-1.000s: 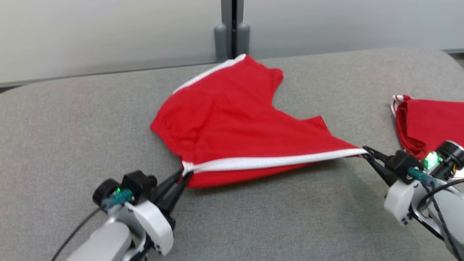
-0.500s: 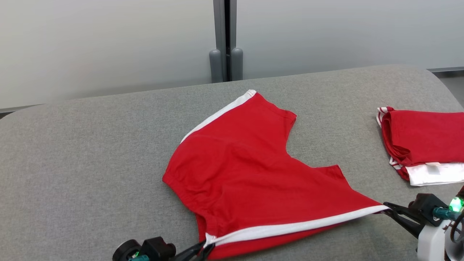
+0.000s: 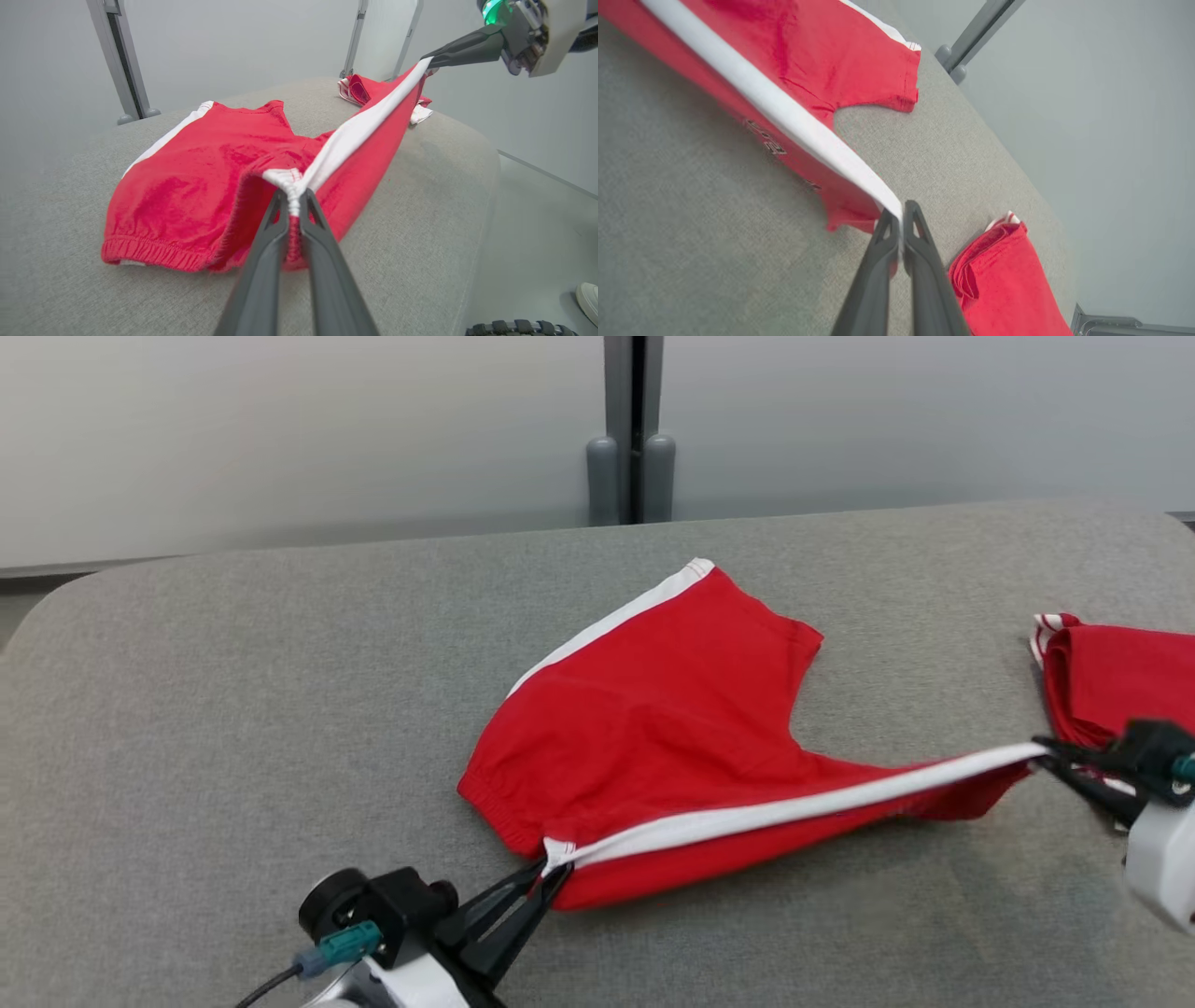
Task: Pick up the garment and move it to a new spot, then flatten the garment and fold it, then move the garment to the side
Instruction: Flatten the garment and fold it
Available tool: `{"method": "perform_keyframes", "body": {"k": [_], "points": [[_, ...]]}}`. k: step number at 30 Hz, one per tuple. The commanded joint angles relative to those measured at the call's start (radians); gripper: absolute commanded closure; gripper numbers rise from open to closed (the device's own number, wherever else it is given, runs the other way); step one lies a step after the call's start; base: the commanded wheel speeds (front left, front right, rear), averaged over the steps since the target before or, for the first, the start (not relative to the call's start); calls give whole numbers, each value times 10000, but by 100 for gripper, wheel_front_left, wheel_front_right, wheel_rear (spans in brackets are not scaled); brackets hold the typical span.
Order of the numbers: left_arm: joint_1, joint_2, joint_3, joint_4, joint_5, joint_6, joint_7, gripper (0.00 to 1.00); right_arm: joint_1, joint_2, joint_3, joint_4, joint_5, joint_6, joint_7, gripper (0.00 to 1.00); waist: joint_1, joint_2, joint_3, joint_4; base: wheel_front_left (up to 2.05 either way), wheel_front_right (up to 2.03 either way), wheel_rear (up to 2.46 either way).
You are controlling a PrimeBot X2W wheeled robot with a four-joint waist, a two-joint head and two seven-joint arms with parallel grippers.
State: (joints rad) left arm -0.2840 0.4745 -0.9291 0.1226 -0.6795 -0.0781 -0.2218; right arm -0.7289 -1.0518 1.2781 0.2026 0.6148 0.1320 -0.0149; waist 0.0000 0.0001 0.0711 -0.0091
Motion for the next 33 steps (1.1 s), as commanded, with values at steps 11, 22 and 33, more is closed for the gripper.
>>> {"method": "perform_keyframes", "body": {"k": [11,22,33], "points": [[-1782,-1084,824,598,-217,33,-263,100,-2997,639,34,385,-1130,-26,1254,100,0,-1,1637,1453,0,0,0],[-3294,-2255,830,2128,-97,-258,-359,100,-4459,916,28,607,-2043,-26,2407,100,0,-1,2918,2393,0,0,0],[-3858,-3145,1270,2833,44,-454,-431,100,-5498,854,27,1139,-2110,-26,2797,100,0,-1,3745,3198,0,0,0]]}}
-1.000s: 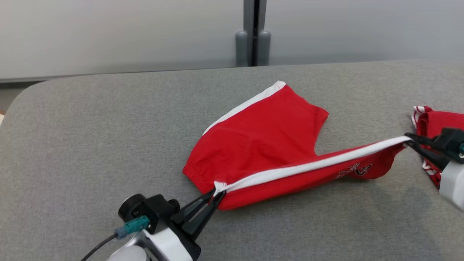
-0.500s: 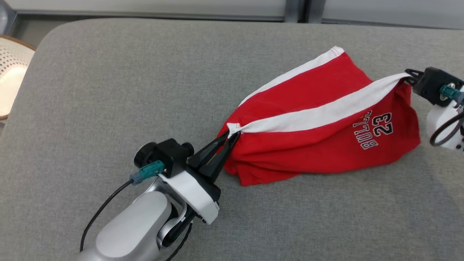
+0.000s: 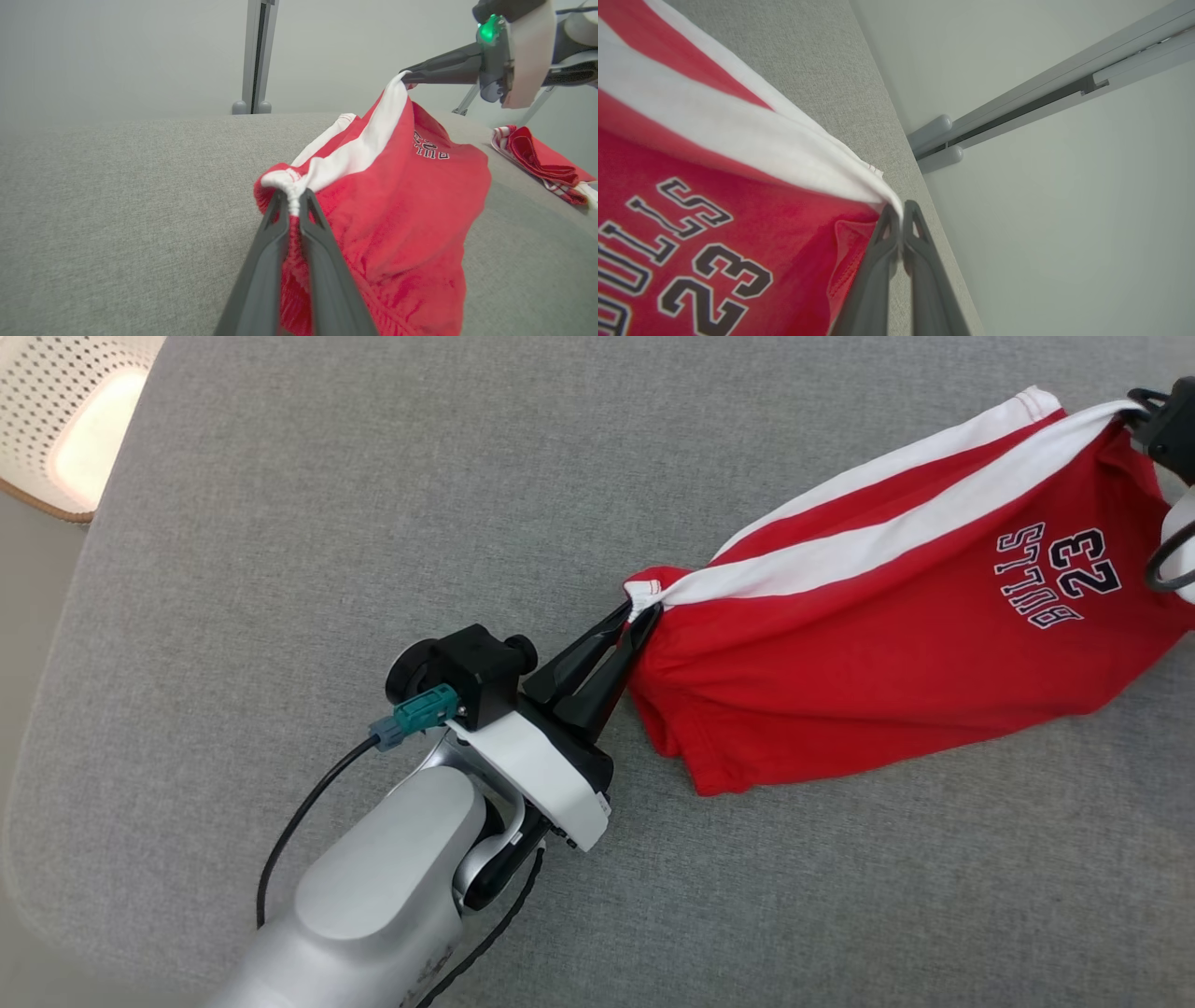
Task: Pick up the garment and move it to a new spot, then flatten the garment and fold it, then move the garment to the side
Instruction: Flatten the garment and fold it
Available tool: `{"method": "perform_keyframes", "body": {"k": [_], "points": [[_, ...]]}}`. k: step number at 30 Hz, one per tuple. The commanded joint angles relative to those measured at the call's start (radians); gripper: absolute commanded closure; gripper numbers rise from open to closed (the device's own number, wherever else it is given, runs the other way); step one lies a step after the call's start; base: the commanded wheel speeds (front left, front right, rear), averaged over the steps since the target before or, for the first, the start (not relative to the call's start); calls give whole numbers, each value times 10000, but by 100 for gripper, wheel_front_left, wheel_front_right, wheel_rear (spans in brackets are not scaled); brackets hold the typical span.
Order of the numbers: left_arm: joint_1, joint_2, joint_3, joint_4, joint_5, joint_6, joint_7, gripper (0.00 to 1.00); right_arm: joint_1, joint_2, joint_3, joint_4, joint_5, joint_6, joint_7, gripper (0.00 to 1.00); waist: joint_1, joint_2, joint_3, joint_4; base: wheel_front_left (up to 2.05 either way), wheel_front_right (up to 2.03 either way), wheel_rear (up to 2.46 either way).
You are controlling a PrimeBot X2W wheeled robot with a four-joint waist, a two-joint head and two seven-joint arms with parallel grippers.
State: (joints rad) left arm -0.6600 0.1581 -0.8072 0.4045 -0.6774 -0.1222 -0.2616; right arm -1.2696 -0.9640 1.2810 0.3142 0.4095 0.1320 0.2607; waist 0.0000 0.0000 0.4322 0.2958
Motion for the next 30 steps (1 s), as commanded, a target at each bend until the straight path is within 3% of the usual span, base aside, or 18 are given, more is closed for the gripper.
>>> {"method": "perform_keyframes", "body": {"k": [1,12,13,14,16,22,30], "points": [[-59,-29,111,5,85,-31,-34,100,-146,-53,0,71,-61,-26,63,100,0,0,170,217,0,0,0],[206,-494,561,-177,531,-102,-39,100,-463,58,2,552,-177,-26,343,100,0,0,501,640,0,0,0],[171,-506,530,-142,542,-101,-39,100,-479,98,2,568,-201,-26,330,49,0,0,529,649,0,0,0],[112,-508,496,-82,590,-102,-39,79,-520,133,0,637,-143,-26,334,0,0,0,550,652,0,0,0],[8,-535,427,58,637,-104,-40,0,-526,228,2,728,-210,-26,270,0,0,0,565,634,0,0,0],[31,-544,712,345,895,-82,-39,0,-310,617,1,1170,-130,-26,-255,0,0,0,337,383,0,0,0],[938,-194,2219,338,1160,-9,-29,0,14,1905,-477,2931,1225,-25,-3190,0,0,0,-762,-419,0,0,0]]}}
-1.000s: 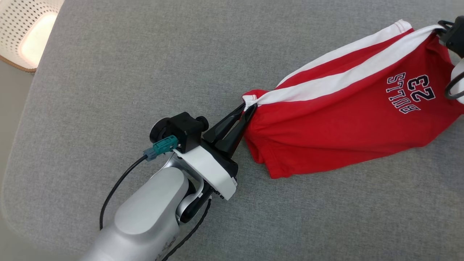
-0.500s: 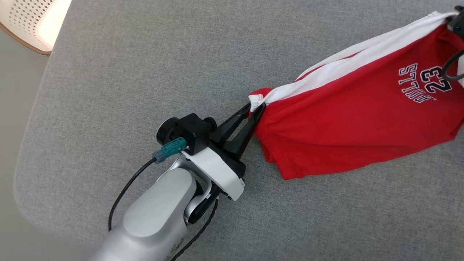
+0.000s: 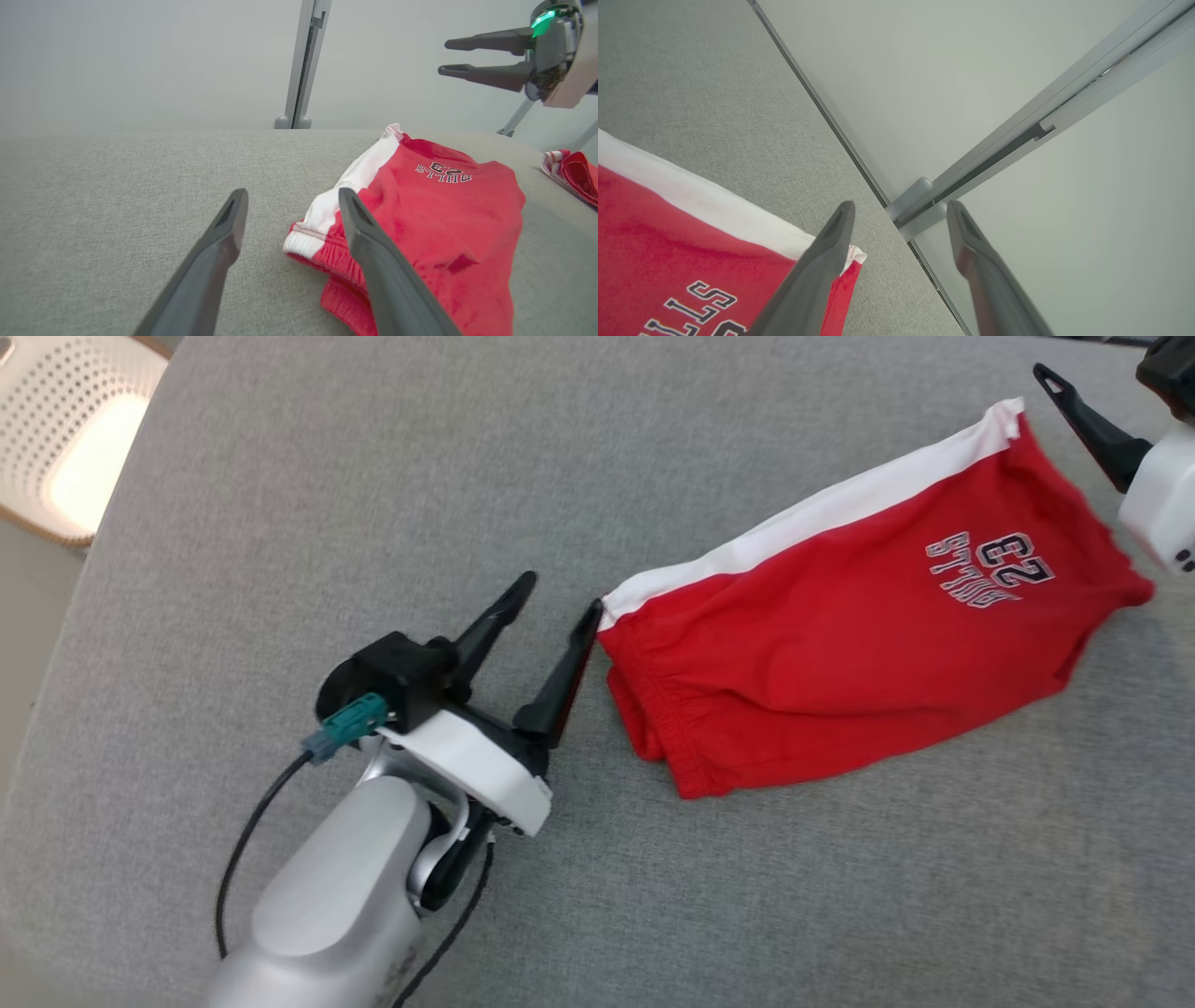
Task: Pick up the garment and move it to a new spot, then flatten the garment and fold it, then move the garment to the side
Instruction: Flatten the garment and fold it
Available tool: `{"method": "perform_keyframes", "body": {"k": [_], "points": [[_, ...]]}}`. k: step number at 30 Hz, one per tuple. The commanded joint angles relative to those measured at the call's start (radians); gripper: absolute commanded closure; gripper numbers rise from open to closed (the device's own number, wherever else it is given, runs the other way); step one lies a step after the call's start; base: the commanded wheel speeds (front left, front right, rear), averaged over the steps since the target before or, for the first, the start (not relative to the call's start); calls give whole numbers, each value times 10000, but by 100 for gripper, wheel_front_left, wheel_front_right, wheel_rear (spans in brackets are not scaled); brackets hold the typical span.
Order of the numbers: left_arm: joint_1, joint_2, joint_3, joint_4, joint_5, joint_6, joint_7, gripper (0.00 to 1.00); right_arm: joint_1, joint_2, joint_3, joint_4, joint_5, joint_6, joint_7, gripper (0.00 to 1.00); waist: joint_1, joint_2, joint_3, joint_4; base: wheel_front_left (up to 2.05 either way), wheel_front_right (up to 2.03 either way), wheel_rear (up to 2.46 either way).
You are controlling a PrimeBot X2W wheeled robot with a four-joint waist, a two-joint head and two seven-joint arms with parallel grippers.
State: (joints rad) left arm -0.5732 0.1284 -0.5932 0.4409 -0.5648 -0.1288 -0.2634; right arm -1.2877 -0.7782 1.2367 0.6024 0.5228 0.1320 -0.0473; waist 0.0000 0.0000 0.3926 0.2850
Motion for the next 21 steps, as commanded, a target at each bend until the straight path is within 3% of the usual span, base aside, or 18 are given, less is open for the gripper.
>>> {"method": "perform_keyframes", "body": {"k": [1,8,12,21], "points": [[193,156,278,-60,47,84,-10,0,327,229,-261,298,218,-26,-424,0,0,0,-518,-413,0,0,0],[776,399,1447,-539,314,427,-10,0,1423,1320,-1638,1299,880,-25,-1870,0,0,0,-1323,-1004,0,0,0],[1220,242,2357,-1102,453,627,-10,0,2377,1878,-2730,1320,1012,-25,-2160,0,0,0,-1746,-1364,0,0,0],[2436,-378,4166,-2187,1275,502,-4,0,5878,3130,-6787,-1162,-644,-25,-2188,0,0,0,-2343,-2187,0,0,0]]}}
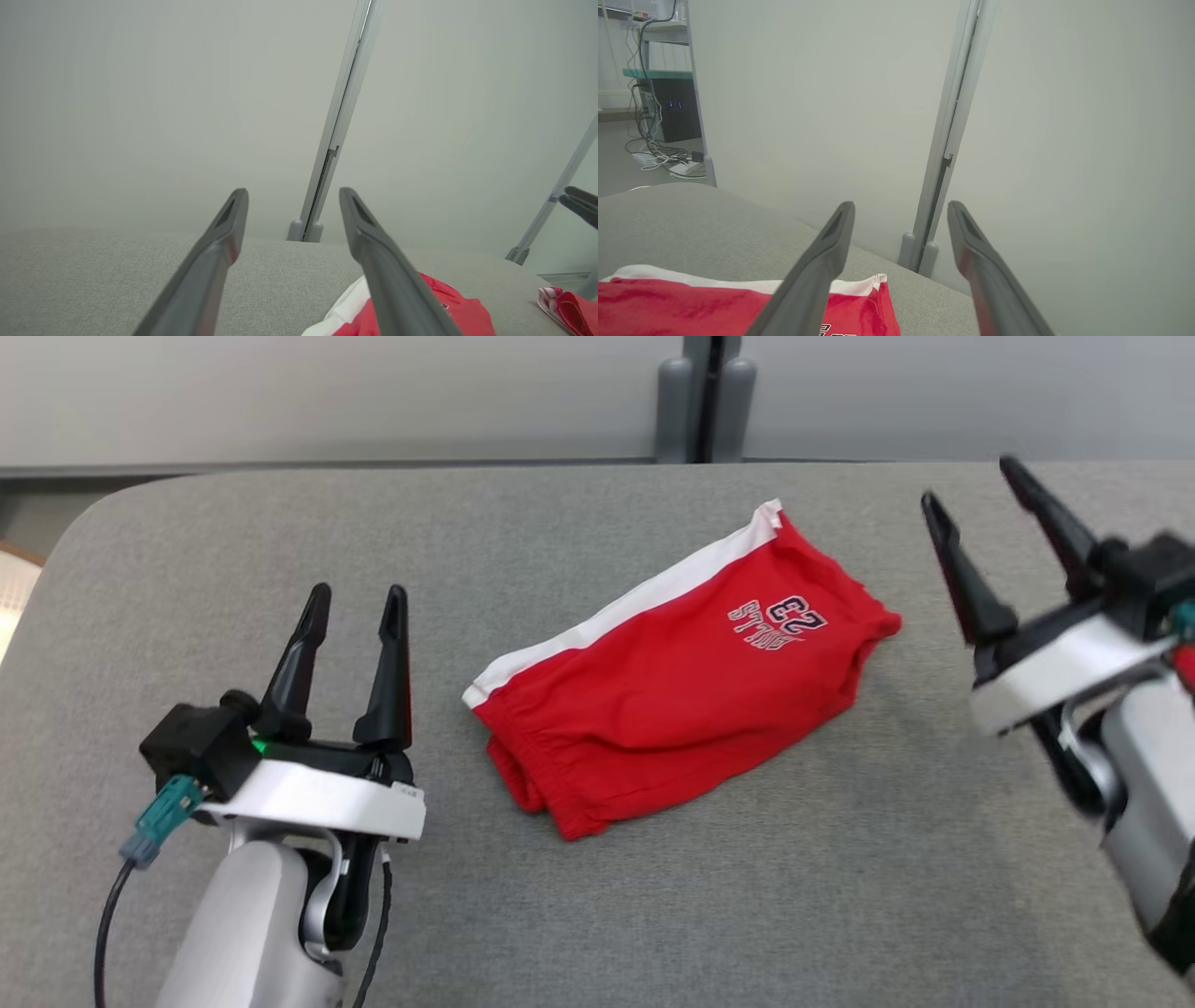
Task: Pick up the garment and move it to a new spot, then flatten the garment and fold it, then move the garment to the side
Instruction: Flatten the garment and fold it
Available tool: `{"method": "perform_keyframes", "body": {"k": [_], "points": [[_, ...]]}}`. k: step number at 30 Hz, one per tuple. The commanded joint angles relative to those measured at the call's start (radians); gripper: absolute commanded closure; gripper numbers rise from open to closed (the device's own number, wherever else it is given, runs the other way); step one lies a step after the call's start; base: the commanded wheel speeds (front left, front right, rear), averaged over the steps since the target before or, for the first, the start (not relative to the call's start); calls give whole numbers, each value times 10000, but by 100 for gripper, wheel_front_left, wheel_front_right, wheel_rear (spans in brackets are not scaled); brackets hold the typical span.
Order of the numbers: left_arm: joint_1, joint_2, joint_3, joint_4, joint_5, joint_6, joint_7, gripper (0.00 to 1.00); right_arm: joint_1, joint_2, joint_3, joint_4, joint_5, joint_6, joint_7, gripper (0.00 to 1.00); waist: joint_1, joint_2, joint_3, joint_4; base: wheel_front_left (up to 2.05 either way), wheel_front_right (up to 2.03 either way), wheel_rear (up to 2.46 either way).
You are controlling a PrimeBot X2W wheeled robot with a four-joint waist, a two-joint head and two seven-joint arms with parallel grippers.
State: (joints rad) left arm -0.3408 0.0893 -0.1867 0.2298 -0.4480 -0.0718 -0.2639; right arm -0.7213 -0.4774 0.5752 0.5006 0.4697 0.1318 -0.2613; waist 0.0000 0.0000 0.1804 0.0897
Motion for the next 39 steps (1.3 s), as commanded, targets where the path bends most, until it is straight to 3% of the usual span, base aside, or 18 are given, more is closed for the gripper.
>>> {"method": "perform_keyframes", "body": {"k": [1,4,10,15,21,27,39], "points": [[277,-49,281,-151,189,-79,2,0,698,287,-568,-423,-392,-23,-47,0,0,0,-279,-311,0,0,0],[791,-206,859,-396,579,-143,2,0,1887,722,-1597,-1213,-1594,-23,-50,0,0,0,-428,-580,0,0,0],[1756,-328,1105,-550,1880,-121,2,0,3844,2080,-3445,-2479,-3370,-21,-50,0,0,0,-660,-924,0,0,0],[2264,-365,992,-782,1778,47,2,0,4804,2753,-4050,-2898,-3975,-21,-50,0,0,0,-754,-1023,0,0,0],[2480,-364,759,-777,1764,186,2,0,5171,2949,-4197,-2831,-4294,-21,-51,0,0,0,-771,-990,0,0,0],[2206,-368,597,-702,1785,153,2,0,5055,3176,-4481,-2184,-3992,-21,24,0,0,0,-619,-717,0,0,0],[1708,-366,-113,-448,1553,169,2,0,3215,4036,-5470,-495,-1409,-20,2336,0,0,0,372,455,0,0,0]]}}
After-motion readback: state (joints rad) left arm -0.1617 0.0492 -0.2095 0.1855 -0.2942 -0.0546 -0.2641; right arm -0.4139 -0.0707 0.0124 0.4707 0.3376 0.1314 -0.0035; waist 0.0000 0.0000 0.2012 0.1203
